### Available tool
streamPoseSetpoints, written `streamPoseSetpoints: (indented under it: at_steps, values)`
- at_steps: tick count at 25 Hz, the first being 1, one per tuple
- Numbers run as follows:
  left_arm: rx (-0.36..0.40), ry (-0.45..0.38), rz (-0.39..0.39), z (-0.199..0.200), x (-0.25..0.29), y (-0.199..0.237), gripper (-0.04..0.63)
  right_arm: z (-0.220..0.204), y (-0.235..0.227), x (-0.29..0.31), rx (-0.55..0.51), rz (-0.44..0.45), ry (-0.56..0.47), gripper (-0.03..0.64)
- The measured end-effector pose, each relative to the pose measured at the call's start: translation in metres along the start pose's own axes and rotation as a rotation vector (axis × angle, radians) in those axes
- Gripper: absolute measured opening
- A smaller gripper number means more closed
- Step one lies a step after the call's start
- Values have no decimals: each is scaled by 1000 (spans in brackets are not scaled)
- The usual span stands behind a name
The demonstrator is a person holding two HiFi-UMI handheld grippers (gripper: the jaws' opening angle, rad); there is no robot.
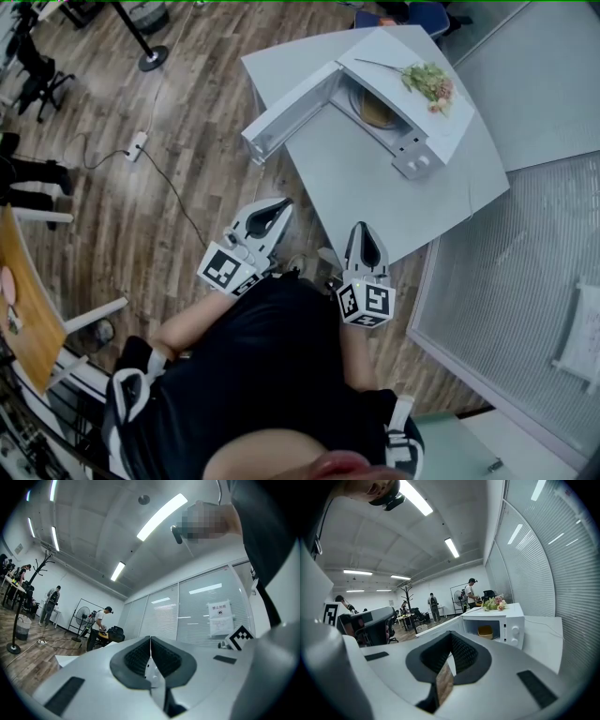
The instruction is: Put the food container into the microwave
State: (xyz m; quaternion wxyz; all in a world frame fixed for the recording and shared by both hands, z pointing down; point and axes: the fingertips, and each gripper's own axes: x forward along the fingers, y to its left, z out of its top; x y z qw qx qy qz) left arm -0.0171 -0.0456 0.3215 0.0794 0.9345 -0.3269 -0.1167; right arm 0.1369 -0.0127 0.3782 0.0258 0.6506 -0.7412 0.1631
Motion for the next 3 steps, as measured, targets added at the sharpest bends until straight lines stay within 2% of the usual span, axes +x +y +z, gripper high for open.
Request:
streamPoseSetpoints:
  at_steps: [3]
  values:
    - [0, 0, -5, 1, -2, 3, 25, 1, 4, 1, 2, -5, -4, 23]
